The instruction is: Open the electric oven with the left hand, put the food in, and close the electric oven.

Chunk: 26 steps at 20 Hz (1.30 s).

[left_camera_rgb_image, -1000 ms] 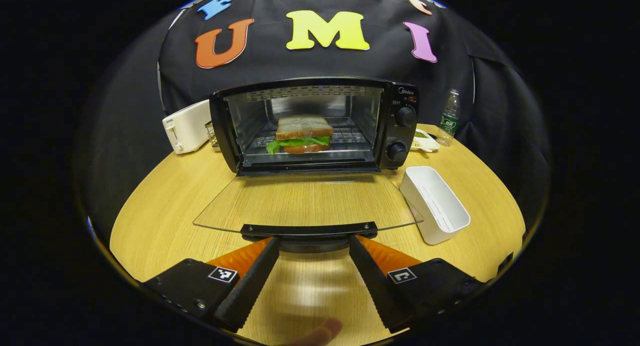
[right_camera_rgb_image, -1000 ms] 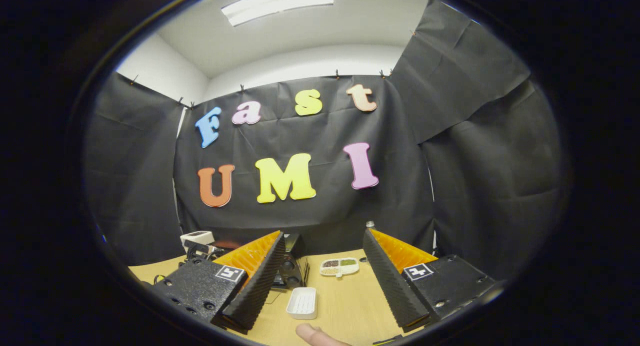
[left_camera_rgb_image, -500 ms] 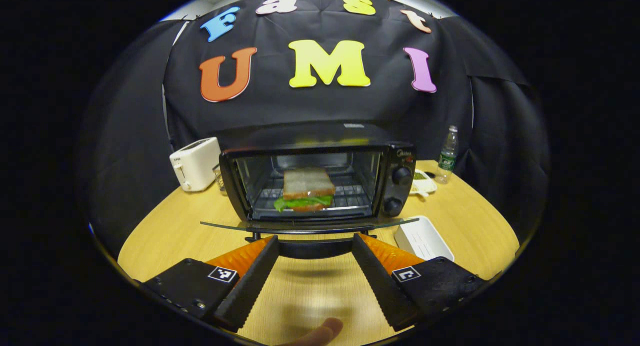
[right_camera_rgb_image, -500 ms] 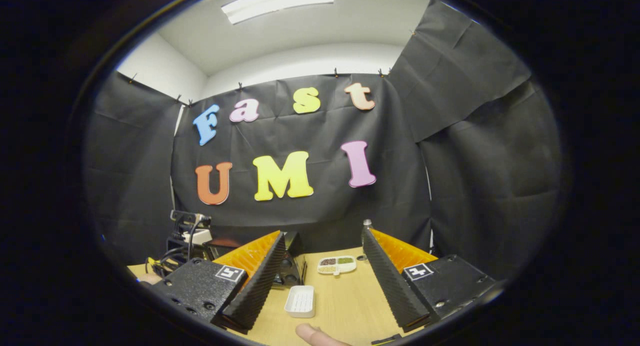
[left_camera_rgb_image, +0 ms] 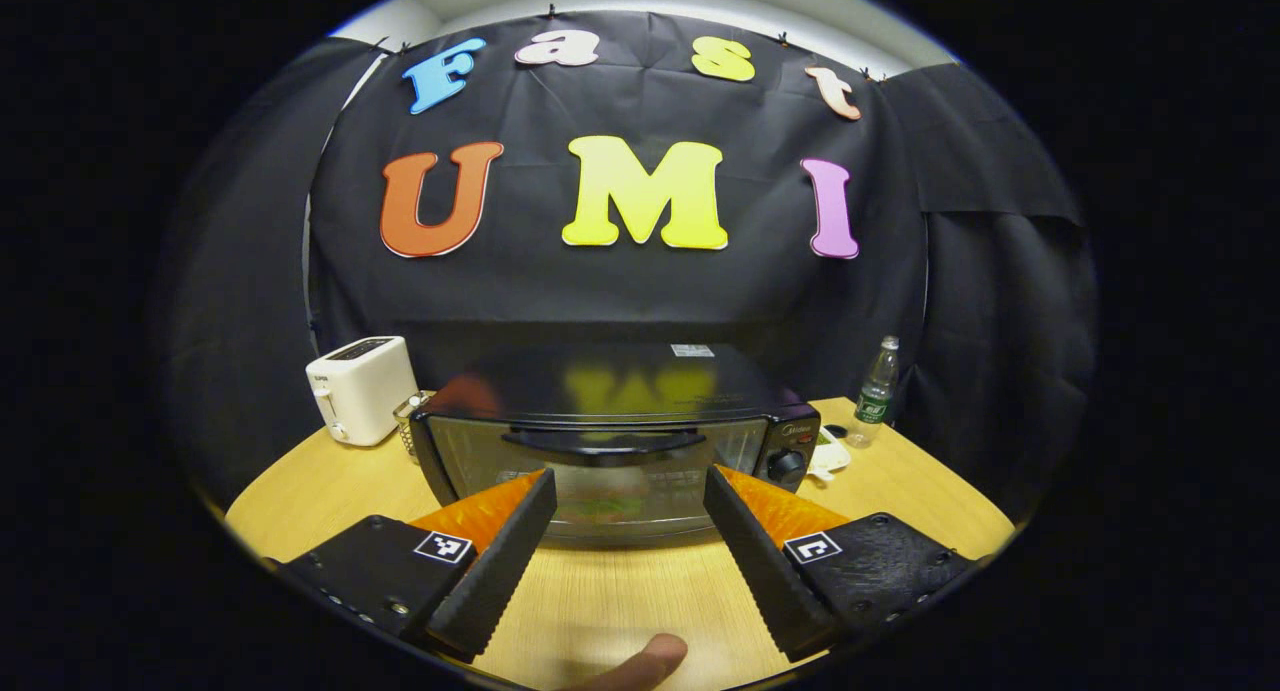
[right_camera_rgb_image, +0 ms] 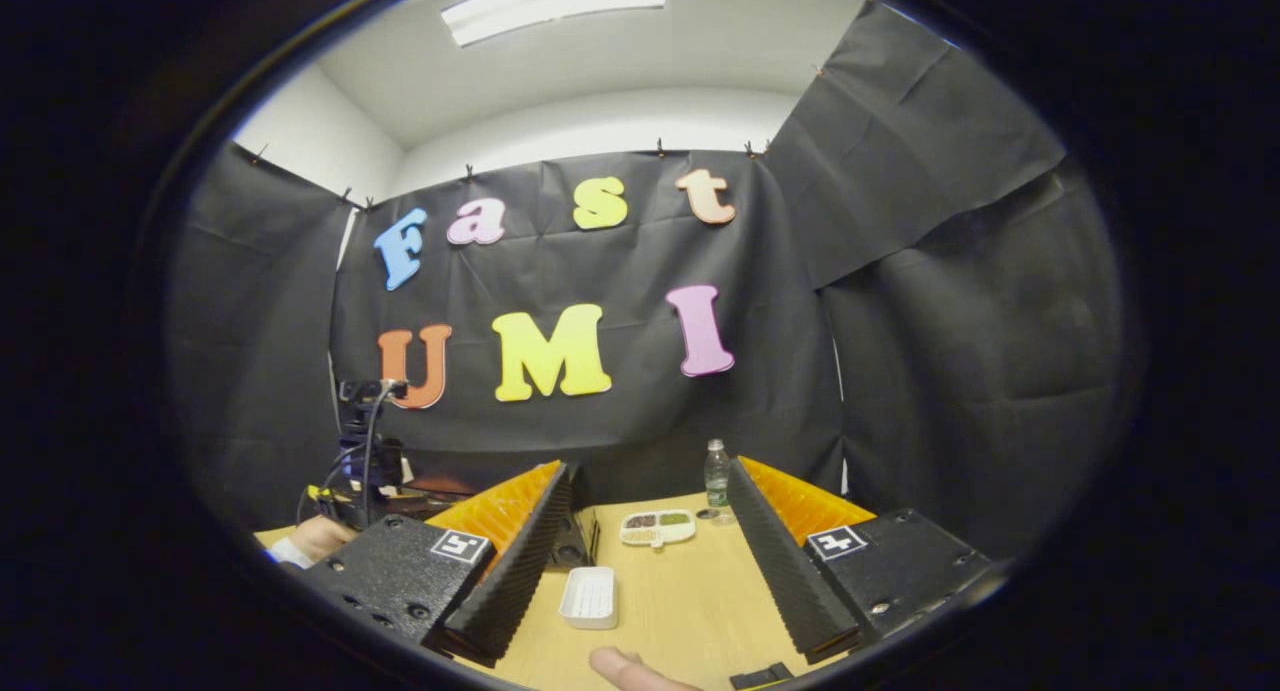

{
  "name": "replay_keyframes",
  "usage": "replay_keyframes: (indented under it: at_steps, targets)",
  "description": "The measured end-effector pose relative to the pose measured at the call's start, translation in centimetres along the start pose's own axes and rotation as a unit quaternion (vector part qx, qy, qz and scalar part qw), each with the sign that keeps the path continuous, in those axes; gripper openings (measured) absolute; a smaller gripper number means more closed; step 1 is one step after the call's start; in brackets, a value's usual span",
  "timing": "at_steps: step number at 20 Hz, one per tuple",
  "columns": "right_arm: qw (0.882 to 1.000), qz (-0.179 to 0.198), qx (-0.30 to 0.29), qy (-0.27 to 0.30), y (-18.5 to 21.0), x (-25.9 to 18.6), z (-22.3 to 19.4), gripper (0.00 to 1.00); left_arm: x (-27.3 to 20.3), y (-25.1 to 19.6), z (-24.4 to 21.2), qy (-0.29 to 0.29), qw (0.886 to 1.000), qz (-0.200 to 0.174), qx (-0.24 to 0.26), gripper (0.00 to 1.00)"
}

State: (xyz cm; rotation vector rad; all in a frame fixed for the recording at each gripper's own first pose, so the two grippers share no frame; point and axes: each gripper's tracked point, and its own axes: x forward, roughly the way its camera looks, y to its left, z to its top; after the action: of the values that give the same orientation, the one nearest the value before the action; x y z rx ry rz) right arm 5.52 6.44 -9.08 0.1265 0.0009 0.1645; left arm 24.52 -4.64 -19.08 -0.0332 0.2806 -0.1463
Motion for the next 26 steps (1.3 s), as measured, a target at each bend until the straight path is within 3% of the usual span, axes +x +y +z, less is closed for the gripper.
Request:
replay_keyframes:
  at_steps: [1,2,3,14,17,20,24,26]
  targets:
    - [1.0,-0.003,-0.002,0.0,0.0,-0.3,0.2,0.95,-1.3,0.0,0.5,-0.008,1.0,-0.003,-0.006,0.97]
    - [1.0,-0.004,-0.003,0.001,0.2,-0.6,0.5,0.95,-2.8,0.2,1.2,-0.017,1.0,-0.003,-0.01,0.87]
    - [1.0,-0.004,-0.003,0.0,0.6,-1.1,0.7,0.95,-4.4,0.5,2.1,-0.027,1.0,0.0,-0.008,0.96]
    - [1.0,-0.007,0.0,-0.03,2.3,-7.8,5.8,0.95,-24.5,3.1,7.7,-0.089,0.994,0.065,0.026,0.95]
    - [0.998,-0.045,-0.024,-0.047,1.1,-9.6,7.0,0.95,-29.0,3.4,7.2,-0.113,0.989,0.087,0.034,0.95]
    - [0.998,-0.026,-0.044,-0.048,3.0,-11.0,7.0,0.95,-32.3,2.1,5.4,-0.126,0.989,0.08,0.019,0.95]
    - [0.998,0.007,-0.054,-0.035,4.4,-11.3,5.8,0.95,-33.7,2.8,5.0,-0.139,0.985,0.096,0.026,0.95]
    - [0.998,0.012,-0.055,-0.029,4.7,-11.2,5.2,1.0,-33.5,1.6,5.5,-0.142,0.987,0.076,0.02,0.95]
